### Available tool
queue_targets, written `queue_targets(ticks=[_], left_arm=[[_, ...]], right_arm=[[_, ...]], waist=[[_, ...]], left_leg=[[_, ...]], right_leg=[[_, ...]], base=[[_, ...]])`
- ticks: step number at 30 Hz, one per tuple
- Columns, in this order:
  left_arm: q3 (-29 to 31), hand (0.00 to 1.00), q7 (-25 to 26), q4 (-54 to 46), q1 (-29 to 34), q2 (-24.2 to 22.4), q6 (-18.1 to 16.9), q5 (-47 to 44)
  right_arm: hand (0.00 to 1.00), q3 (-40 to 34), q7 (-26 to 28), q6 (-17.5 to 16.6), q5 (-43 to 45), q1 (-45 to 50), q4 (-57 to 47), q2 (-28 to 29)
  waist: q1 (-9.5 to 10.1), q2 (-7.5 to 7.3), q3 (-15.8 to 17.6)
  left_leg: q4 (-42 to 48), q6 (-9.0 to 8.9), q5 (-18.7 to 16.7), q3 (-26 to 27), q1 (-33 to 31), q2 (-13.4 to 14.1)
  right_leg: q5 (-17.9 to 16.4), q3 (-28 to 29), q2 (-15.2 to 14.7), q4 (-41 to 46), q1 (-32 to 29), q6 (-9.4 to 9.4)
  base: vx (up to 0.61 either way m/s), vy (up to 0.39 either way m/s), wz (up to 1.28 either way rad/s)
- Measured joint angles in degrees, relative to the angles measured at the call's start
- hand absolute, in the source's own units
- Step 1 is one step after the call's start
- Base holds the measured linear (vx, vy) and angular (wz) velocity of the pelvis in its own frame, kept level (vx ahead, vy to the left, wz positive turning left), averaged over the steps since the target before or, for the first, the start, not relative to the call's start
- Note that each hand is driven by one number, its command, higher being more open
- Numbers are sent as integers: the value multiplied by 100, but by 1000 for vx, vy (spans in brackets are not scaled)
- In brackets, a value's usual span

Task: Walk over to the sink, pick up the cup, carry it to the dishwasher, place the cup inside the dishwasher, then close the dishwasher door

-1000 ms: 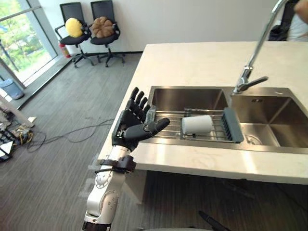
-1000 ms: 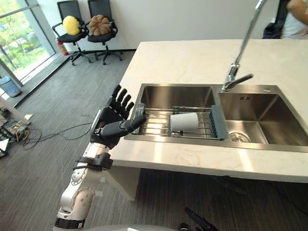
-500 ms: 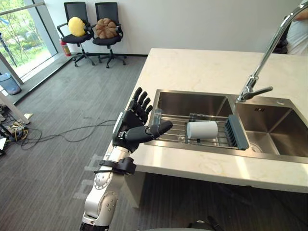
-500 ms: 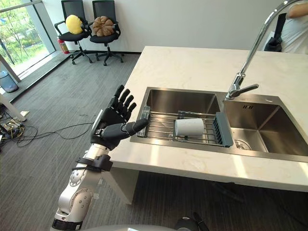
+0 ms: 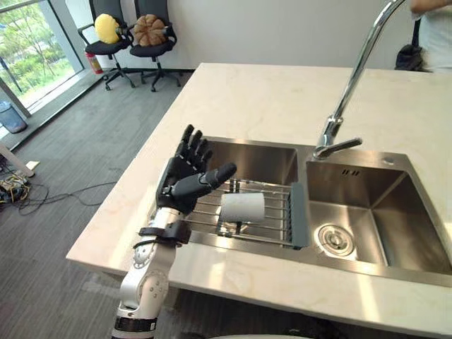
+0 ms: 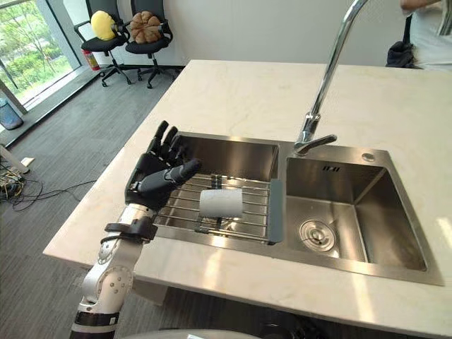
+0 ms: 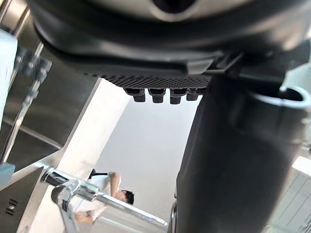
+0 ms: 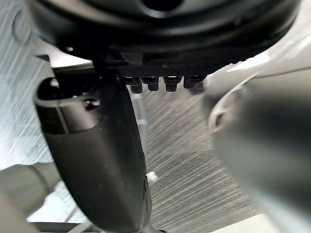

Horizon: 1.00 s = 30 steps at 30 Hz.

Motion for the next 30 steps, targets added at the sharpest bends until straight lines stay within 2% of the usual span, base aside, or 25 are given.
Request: queue_targets(ticks=[1, 2, 3, 4, 5, 7, 10, 14, 18, 22, 30], left_arm=[[-92, 100, -14, -4, -23, 9, -2, 192], [-146, 100, -13, -21, -54, 18, -4, 275], [-174, 100, -14, -22, -92, 16, -4, 310], [-224, 100, -21, 1, -206, 89, -3, 381], [-252, 100, -47, 11, -262, 108, -26, 455], [-417, 100, -223, 26, -348, 163, -164, 822], [-655, 100, -456, 26, -424, 352, -184, 1194], [-771, 100, -599, -51, -497, 509, -47, 1267], [-771, 100, -614, -58, -496, 661, 134, 1493], [-741, 100, -669, -58, -390, 890, 122, 2126], [-517, 100, -872, -150, -170, 1128, -382, 3883]], right_arm=[[100, -185, -22, -21, 3, -4, 72, -48], [100, -301, -6, -23, 104, 28, 130, -84], [100, -389, 10, -14, 177, 69, 123, -92], [100, -607, 1, -14, 232, 147, 118, 15], [100, -716, 0, -14, 289, 181, 105, 61], [100, -1102, -3, 29, 450, 279, 118, 201], [100, -1181, 15, 41, 725, 335, 108, 407], [100, -1157, 23, 28, 826, 358, 100, 516], [100, -664, -1, 19, 821, 370, 121, 436], [100, -79, -19, -24, 823, 440, 115, 303], [100, 730, -74, 70, 769, 438, 23, 143]], waist=[[30, 5, 3], [36, 30, -9], [19, 100, -32], [-43, 99, -14], [-49, 99, -15], [-47, 109, -13], [-104, 115, -17], [-113, 114, -22], [-90, 107, -46], [-68, 86, -180], [-28, 74, -226]], left_leg=[[-18, -121, -524, 129, -141, -384], [-628, -144, -418, 389, -110, -728], [-1039, -34, 1, 608, -94, -794], [-1410, -43, -91, 825, 80, -749], [-1666, -75, -71, 769, 183, -829], [-2797, -354, 122, 788, 635, -984], [-3516, -439, 229, 879, 975, -1086], [-3793, -356, 330, 909, 1080, -1267], [-3990, -320, 451, 911, 1114, -1323], [-4129, -327, 519, 953, 1114, -1321], [-4187, -330, 528, 978, 1114, -1324]], right_leg=[[111, 33, -16, -158, 85, 53], [140, 47, 24, -233, 145, 64], [140, 55, 105, -246, 149, 64], [136, -6, 185, -295, 194, 61], [136, -20, 182, -292, 173, 61], [136, -18, 164, -305, 61, 61], [131, -30, 160, -364, 79, 71], [180, -2, 50, -455, 89, 188], [259, -8, 34, -574, 77, 254], [372, 7, 82, -746, 72, 247], [400, 20, 97, -790, 68, 249]], base=[[119, -123, -33], [128, -106, -27], [146, -81, -3], [156, -89, 12], [159, -84, 17], [114, -23, 4], [57, 42, 2], [-14, 62, 2], [-64, 29, 2], [-11, -1, -4], [13, -1, -1]])
